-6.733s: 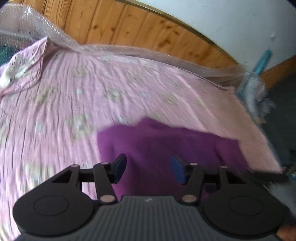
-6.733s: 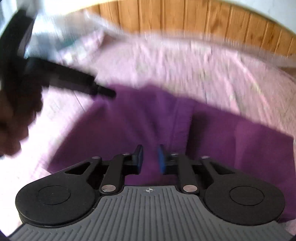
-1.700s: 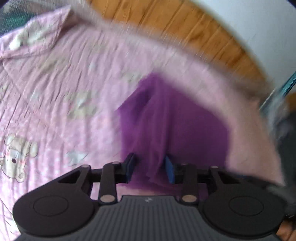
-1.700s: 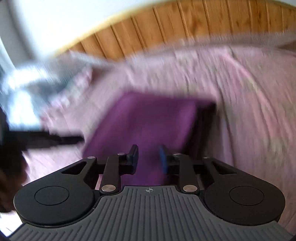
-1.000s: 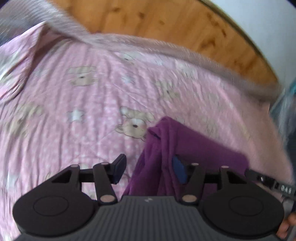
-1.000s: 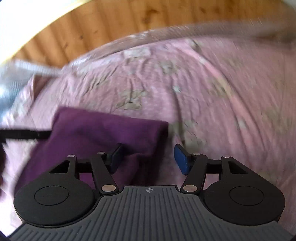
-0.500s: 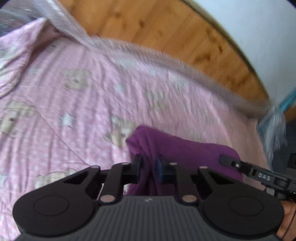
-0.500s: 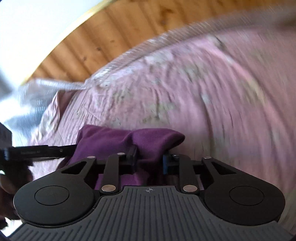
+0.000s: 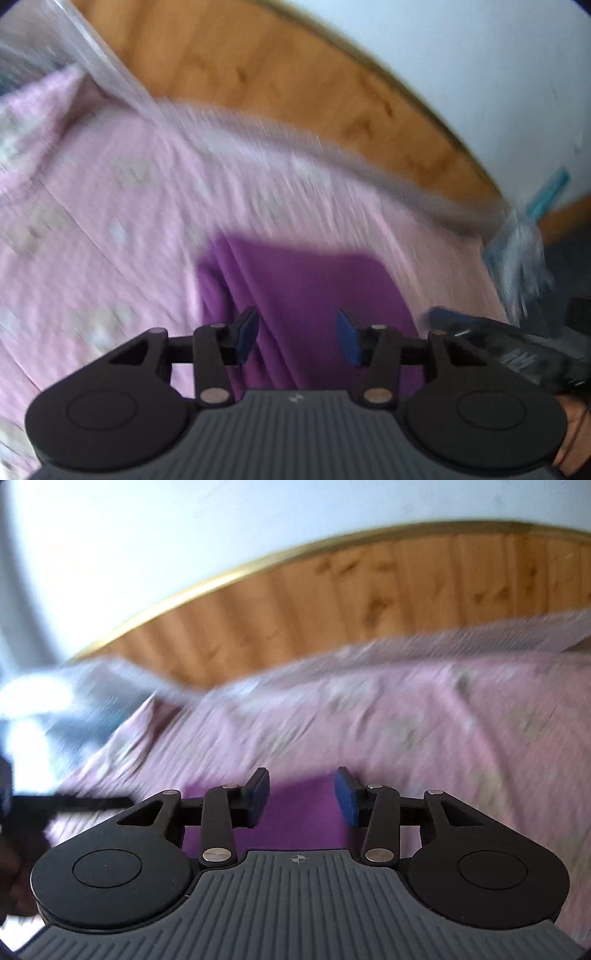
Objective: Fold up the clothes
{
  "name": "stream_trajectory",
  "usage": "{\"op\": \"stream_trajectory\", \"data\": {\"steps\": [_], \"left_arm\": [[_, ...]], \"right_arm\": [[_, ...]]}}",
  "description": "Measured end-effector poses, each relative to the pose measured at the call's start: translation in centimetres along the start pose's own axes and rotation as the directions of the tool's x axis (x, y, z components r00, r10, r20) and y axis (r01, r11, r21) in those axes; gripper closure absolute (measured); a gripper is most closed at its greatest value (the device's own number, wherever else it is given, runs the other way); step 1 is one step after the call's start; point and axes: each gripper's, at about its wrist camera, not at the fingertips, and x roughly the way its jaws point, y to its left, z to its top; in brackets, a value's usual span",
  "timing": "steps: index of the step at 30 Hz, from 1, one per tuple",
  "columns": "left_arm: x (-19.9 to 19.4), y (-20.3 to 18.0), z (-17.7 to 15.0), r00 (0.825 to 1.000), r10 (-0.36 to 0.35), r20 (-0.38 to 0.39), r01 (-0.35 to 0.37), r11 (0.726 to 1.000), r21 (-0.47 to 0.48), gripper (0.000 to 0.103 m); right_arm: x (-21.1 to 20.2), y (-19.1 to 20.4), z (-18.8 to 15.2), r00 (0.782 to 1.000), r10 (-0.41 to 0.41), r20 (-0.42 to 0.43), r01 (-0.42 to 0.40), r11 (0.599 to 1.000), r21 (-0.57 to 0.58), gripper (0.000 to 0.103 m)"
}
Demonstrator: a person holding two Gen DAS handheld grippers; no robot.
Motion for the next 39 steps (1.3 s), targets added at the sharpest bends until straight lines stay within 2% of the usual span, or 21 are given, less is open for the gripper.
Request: {"op": "stream_trajectory", "data": {"steps": [2, 3, 5, 7, 8, 9, 10, 12, 13, 15, 17, 18, 19, 20, 21, 22, 25, 29, 30, 34, 39], "left_arm": [[2.3, 0.2, -1.5, 0.995, 0.081, -0.062, -0.081, 0.997, 0.001, 0.056], [2.4, 0.2, -1.7, 0.995, 0.085, -0.059, -0.086, 0.996, -0.017, 0.056], [0.5, -0.2, -1.8, 0.998, 0.055, -0.022, -0.056, 0.997, -0.045, 0.056], [-1.6, -0.9, -2.2, 1.0, 0.007, 0.019, -0.006, 0.999, -0.049, 0.044], [-2.5, -1.4, -2.6, 0.999, -0.019, 0.035, 0.021, 0.999, -0.045, 0.042], [-2.3, -1.8, -3.3, 0.999, -0.032, 0.005, 0.032, 0.999, -0.028, 0.042], [-2.1, -2.2, -4.0, 0.999, -0.042, -0.024, 0.042, 0.999, -0.012, 0.043], [0.0, -2.2, -5.6, 0.994, 0.054, -0.097, -0.052, 0.998, 0.023, 0.044], [1.0, -2.2, -6.3, 0.986, 0.103, -0.131, -0.098, 0.994, 0.043, 0.044], [0.2, -2.4, -6.5, 0.986, 0.117, -0.121, -0.118, 0.993, -0.007, 0.037], [-0.7, -2.6, -6.6, 0.985, 0.131, -0.111, -0.138, 0.989, -0.058, 0.041], [-1.1, -2.8, -6.7, 0.985, 0.139, -0.107, -0.148, 0.986, -0.083, 0.04], [-1.9, -3.7, -6.8, 0.983, 0.153, -0.1, -0.16, 0.985, -0.07, 0.037], [-2.8, -4.7, -7.0, 0.982, 0.167, -0.092, -0.173, 0.983, -0.057, 0.035], [-3.0, -5.7, -7.2, 0.976, 0.191, -0.104, -0.197, 0.979, -0.054, 0.028], [-3.3, -6.6, -7.4, 0.97, 0.215, -0.115, -0.222, 0.974, -0.051, 0.02], [-3.9, -9.3, -8.2, 0.948, 0.286, -0.136, -0.297, 0.953, -0.063, 0.014], [-5.4, -12.7, -8.8, 0.926, 0.359, -0.115, -0.37, 0.925, -0.086, 0.006], [-5.7, -13.5, -8.8, 0.922, 0.371, -0.107, -0.381, 0.921, -0.087, 0.0], [-7.4, -15.6, -8.1, 0.92, 0.384, -0.077, -0.39, 0.916, -0.096, 0.0], [-9.6, -17.2, -8.6, 0.929, 0.366, -0.047, -0.369, 0.925, -0.089, 0.0]], "right_arm": [[2.1, 0.8, -3.2, 0.991, -0.046, -0.126, 0.04, 0.998, -0.052, 0.062], [3.1, 0.6, -4.7, 0.983, -0.068, -0.168, 0.058, 0.996, -0.066, 0.056], [2.0, 0.4, -4.9, 0.989, -0.08, -0.121, 0.076, 0.997, -0.032, 0.053], [-0.3, 0.1, -4.2, 0.994, -0.097, -0.055, 0.098, 0.995, 0.024, 0.053], [-1.4, 0.0, -4.4, 0.995, -0.098, -0.016, 0.099, 0.994, 0.038, 0.053], [-2.4, -0.1, -4.7, 0.995, -0.098, 0.016, 0.097, 0.994, 0.049, 0.053], [-2.4, -0.4, -5.3, 0.996, -0.092, -0.002, 0.092, 0.994, 0.061, 0.054], [-1.2, -1.0, -7.1, 0.992, -0.08, -0.093, 0.087, 0.993, 0.077, 0.056], [-0.1, -1.0, -8.5, 0.988, -0.082, -0.13, 0.091, 0.994, 0.066, 0.052], [-0.4, -1.0, -9.2, 0.989, -0.085, -0.118, 0.094, 0.993, 0.07, 0.05], [-1.8, -0.9, -8.1, 0.985, -0.1, -0.141, 0.113, 0.989, 0.094, 0.048], [-2.7, -0.6, -7.6, 0.984, -0.119, -0.135, 0.131, 0.988, 0.086, 0.039], [-3.8, 0.0, -7.1, 0.981, -0.152, -0.124, 0.161, 0.985, 0.061, 0.021], [-4.8, 0.4, -6.9, 0.975, -0.189, -0.117, 0.195, 0.98, 0.037, 0.012], [-5.7, 0.5, -7.0, 0.969, -0.216, -0.12, 0.22, 0.975, 0.019, 0.007], [-6.5, 0.6, -7.1, 0.963, -0.24, -0.127, 0.242, 0.97, 0.004, 0.007], [-7.9, -0.1, -8.2, 0.941, -0.269, -0.203, 0.272, 0.962, -0.011, 0.007], [-8.3, -0.5, -8.5, 0.936, -0.229, -0.268, 0.237, 0.972, -0.005, 0.008], [-9.0, -0.3, -8.0, 0.94, -0.221, -0.259, 0.224, 0.974, -0.018, 0.008], [-11.7, 1.6, -4.9, 0.958, -0.236, -0.163, 0.225, 0.971, -0.081, 0.005], [-15.2, 3.4, -4.1, 0.953, -0.284, -0.105, 0.279, 0.958, -0.057, 0.005]]}}
